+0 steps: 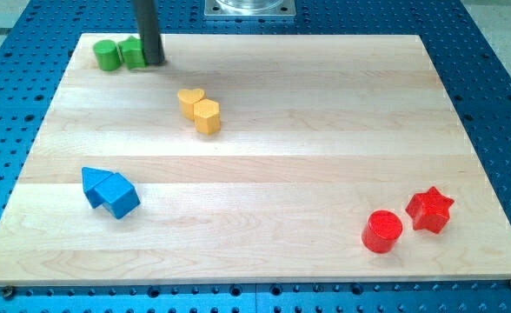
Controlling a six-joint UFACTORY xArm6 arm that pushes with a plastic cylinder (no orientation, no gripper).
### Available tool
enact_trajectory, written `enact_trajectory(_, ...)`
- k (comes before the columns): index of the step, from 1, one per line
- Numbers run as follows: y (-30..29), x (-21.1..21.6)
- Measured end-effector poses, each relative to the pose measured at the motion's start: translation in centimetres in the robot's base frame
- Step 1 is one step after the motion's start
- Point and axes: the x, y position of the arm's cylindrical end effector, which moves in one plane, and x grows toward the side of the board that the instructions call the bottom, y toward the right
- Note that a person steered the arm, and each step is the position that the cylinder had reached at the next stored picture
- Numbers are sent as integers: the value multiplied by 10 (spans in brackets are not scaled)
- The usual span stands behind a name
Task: Keep arm at the center right
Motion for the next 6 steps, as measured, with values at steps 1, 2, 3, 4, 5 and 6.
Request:
enact_trajectory(1, 38, 5)
enact_trajectory(2, 110, 7)
enact_trajectory(3, 138, 10)
enact_trajectory(4, 151, 10)
enact_trajectory(5, 156, 14)
enact_trajectory(6, 216, 30)
